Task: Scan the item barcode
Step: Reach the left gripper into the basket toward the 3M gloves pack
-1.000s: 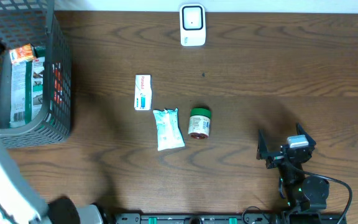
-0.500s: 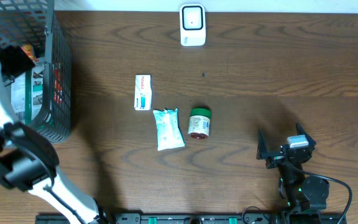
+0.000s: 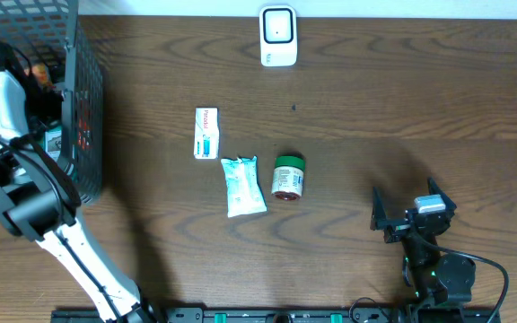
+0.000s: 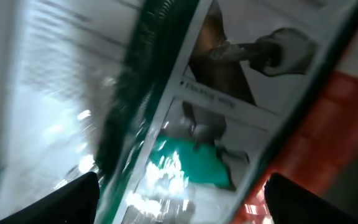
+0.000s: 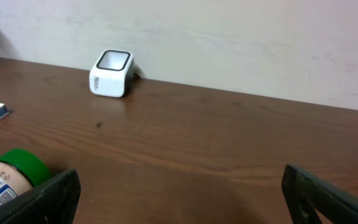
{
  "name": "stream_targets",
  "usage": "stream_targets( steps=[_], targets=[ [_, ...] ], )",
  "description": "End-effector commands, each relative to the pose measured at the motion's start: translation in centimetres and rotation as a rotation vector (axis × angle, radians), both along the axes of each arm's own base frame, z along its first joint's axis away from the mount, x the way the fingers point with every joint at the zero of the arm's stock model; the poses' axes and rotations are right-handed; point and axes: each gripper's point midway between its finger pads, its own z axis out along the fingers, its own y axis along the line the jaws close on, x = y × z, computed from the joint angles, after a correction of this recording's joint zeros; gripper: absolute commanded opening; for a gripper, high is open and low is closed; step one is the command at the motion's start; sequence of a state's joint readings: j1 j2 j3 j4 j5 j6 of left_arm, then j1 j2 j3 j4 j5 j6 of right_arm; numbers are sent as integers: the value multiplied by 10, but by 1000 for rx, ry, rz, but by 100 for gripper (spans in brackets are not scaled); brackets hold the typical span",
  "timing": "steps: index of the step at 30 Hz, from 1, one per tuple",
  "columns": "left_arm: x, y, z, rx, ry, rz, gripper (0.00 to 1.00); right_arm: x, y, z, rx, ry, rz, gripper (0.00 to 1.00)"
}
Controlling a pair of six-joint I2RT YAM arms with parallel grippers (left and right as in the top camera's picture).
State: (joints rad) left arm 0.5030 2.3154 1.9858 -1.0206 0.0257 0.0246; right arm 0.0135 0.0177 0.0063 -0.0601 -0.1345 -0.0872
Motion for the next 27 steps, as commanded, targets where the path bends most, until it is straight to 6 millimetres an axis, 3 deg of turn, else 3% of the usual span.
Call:
stream_targets(
  steps=[1, 3, 6, 10, 11, 16, 19, 23, 27],
  targets=[
    [-4, -5, -34, -45, 56, -25, 86, 0, 0, 0, 4, 1, 0, 99],
    [-7, -7, -53, -64, 90, -25, 86, 0, 0, 0, 4, 1, 0, 99],
    [-7, -6, -55, -66, 90, -13, 86, 0, 0, 0, 4, 1, 0, 99],
    [4, 1, -25, -35, 18, 52, 86, 0, 0, 0, 4, 1, 0, 99],
    [10, 3, -4, -17, -35, 79, 87, 0, 0, 0, 4, 1, 0, 99],
    [33, -8, 52, -64, -222, 111, 87, 0, 0, 0, 4, 1, 0, 99],
    [38, -13, 68, -89, -274, 118, 87, 0, 0, 0, 4, 1, 0, 99],
    [40, -18, 60, -93, -263, 101, 87, 0, 0, 0, 4, 1, 0, 99],
    [43, -31, 33, -104, -217, 42, 87, 0, 0, 0, 4, 1, 0, 99]
  ],
)
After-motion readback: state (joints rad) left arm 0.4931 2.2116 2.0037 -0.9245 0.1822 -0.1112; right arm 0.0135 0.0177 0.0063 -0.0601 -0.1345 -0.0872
